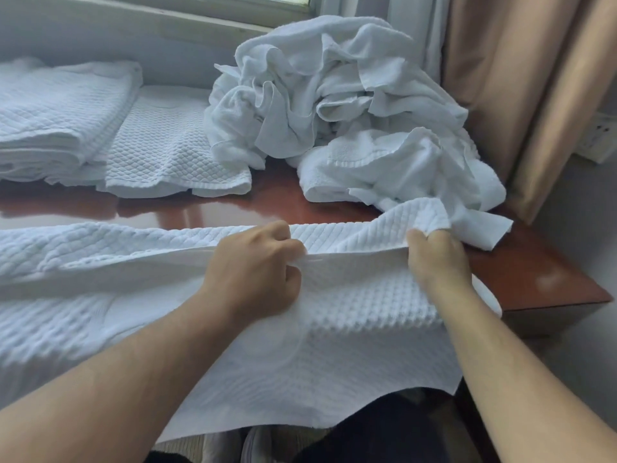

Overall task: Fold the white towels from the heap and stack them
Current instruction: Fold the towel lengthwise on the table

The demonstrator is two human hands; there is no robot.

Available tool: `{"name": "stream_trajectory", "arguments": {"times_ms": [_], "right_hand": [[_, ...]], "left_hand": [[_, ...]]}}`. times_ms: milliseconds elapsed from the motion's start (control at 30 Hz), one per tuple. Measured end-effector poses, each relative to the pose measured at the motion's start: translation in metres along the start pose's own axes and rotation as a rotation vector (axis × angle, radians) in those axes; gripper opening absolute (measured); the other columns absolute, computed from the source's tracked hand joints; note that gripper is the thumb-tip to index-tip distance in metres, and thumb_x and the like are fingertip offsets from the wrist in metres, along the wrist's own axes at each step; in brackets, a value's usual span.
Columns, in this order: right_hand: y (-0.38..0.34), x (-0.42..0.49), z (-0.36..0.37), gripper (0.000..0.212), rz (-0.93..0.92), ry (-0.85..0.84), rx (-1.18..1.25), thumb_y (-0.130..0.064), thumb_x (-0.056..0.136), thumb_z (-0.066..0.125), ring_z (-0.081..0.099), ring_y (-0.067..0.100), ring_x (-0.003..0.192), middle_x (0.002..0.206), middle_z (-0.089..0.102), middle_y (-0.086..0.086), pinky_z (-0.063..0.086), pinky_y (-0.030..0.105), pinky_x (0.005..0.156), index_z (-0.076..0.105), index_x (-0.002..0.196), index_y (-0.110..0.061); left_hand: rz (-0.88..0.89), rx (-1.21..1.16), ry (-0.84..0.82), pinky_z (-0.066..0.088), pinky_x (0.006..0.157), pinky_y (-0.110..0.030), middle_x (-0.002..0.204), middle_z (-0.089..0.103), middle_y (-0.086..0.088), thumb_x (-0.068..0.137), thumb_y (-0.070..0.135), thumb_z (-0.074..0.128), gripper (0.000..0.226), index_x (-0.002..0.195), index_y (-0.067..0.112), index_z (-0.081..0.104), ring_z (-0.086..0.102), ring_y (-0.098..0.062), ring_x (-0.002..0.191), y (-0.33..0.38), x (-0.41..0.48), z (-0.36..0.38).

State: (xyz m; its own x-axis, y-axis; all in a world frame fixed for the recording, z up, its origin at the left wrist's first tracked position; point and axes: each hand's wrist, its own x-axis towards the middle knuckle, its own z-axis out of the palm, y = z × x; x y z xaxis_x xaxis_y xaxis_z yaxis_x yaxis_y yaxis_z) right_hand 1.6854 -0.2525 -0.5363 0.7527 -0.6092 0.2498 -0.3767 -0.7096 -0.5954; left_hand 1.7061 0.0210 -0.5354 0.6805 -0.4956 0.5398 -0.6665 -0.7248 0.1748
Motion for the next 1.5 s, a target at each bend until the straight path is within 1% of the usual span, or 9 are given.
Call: {"name": "stream_trajectory", "arguments": {"times_ms": [233, 467, 567, 733, 933, 1100, 1267, 1400, 1500], "right_hand": [[0.004, -0.003, -0.004, 0.041, 0.073, 0.251, 0.302, -0.027, 0.09, 0.053, 0.042, 0.009, 0.043, 0.049, 0.046, -0.003, 0.03, 0.018, 0.036, 0.048, 0.055, -0.007], [0.019, 0.0, -0.026, 0.041, -0.021, -0.277, 0.135, -0.036, 0.102, 0.052, 0.058, 0.016, 0.064, 0.069, 0.064, 0.001, 0.039, 0.031, 0.056, 0.065, 0.073, -0.01], [0.031, -0.02, -0.02, 0.053, -0.155, 0.05, -0.023, -0.036, 0.103, 0.053, 0.05, 0.009, 0.05, 0.052, 0.052, -0.005, 0.03, 0.026, 0.049, 0.048, 0.054, -0.019], [0.033, -0.031, -0.028, 0.031, -0.086, 0.414, 0.38, -0.026, 0.081, 0.051, 0.051, -0.003, 0.049, 0.052, 0.048, -0.01, 0.032, 0.011, 0.046, 0.044, 0.052, -0.021], [0.041, -0.035, -0.029, 0.013, -0.145, 0.433, 0.556, -0.018, 0.074, 0.05, 0.051, 0.01, 0.065, 0.071, 0.055, 0.001, 0.04, 0.025, 0.059, 0.053, 0.063, -0.012], [0.039, -0.035, -0.029, 0.019, -0.214, 0.484, 0.451, -0.01, 0.066, 0.049, 0.041, -0.002, 0.07, 0.087, 0.039, 0.002, 0.033, 0.006, 0.069, 0.032, 0.065, -0.018], [0.031, -0.035, -0.033, 0.046, -0.103, 0.413, 0.524, -0.002, 0.067, 0.048, 0.045, 0.022, 0.108, 0.12, 0.041, 0.003, 0.041, 0.027, 0.098, 0.046, 0.11, -0.018], [0.023, -0.031, -0.053, 0.048, 0.105, 0.418, 0.204, 0.005, 0.074, 0.049, 0.042, 0.031, 0.128, 0.138, 0.044, 0.01, 0.036, 0.049, 0.11, 0.061, 0.116, -0.016], [0.002, -0.034, -0.061, 0.034, -0.186, 0.245, -0.002, -0.005, 0.083, 0.056, 0.054, 0.028, 0.12, 0.127, 0.058, 0.005, 0.042, 0.044, 0.104, 0.069, 0.113, -0.016]], "left_hand": [[0.037, 0.075, -0.122, 0.03, 0.05, -0.026, 0.073, 0.056, 0.002, 0.066, 0.012, 0.054, 0.022, 0.077, 0.021, 0.071, 0.053, -0.03, 0.059, 0.001, 0.004, -0.003], [-0.365, 0.039, -0.181, 0.032, 0.08, -0.04, 0.1, 0.049, 0.008, 0.087, 0.015, 0.052, 0.035, 0.108, 0.041, 0.06, 0.048, -0.022, 0.108, 0.022, 0.0, 0.01], [-0.283, 0.076, -0.051, 0.037, 0.073, -0.04, 0.092, 0.053, 0.001, 0.082, 0.009, 0.061, 0.029, 0.097, 0.031, 0.072, 0.053, -0.027, 0.092, 0.028, -0.012, 0.01], [-0.018, 0.018, 0.135, 0.035, 0.051, -0.035, 0.075, 0.051, -0.005, 0.076, 0.004, 0.055, 0.018, 0.071, 0.013, 0.069, 0.045, -0.028, 0.061, 0.034, -0.026, 0.006], [0.076, -0.141, 0.147, 0.019, 0.048, -0.019, 0.072, 0.054, 0.0, 0.076, 0.008, 0.047, 0.026, 0.068, 0.017, 0.07, 0.037, -0.02, 0.048, 0.035, -0.031, -0.002], [0.129, -0.144, 0.104, 0.023, 0.044, -0.021, 0.067, 0.053, 0.001, 0.073, 0.009, 0.044, 0.027, 0.061, 0.016, 0.066, 0.039, -0.021, 0.046, 0.036, -0.033, -0.005], [0.169, -0.083, 0.036, 0.024, 0.042, -0.022, 0.067, 0.052, 0.002, 0.071, 0.013, 0.043, 0.026, 0.061, 0.017, 0.067, 0.042, -0.023, 0.045, 0.036, -0.032, -0.005], [0.201, -0.065, 0.021, 0.023, 0.043, -0.021, 0.066, 0.05, 0.002, 0.07, 0.012, 0.043, 0.024, 0.06, 0.017, 0.065, 0.041, -0.022, 0.045, 0.035, -0.032, -0.004], [0.198, -0.062, 0.023, 0.022, 0.044, -0.021, 0.066, 0.051, 0.002, 0.071, 0.013, 0.044, 0.024, 0.06, 0.017, 0.065, 0.042, -0.022, 0.045, 0.035, -0.031, -0.003]]}}
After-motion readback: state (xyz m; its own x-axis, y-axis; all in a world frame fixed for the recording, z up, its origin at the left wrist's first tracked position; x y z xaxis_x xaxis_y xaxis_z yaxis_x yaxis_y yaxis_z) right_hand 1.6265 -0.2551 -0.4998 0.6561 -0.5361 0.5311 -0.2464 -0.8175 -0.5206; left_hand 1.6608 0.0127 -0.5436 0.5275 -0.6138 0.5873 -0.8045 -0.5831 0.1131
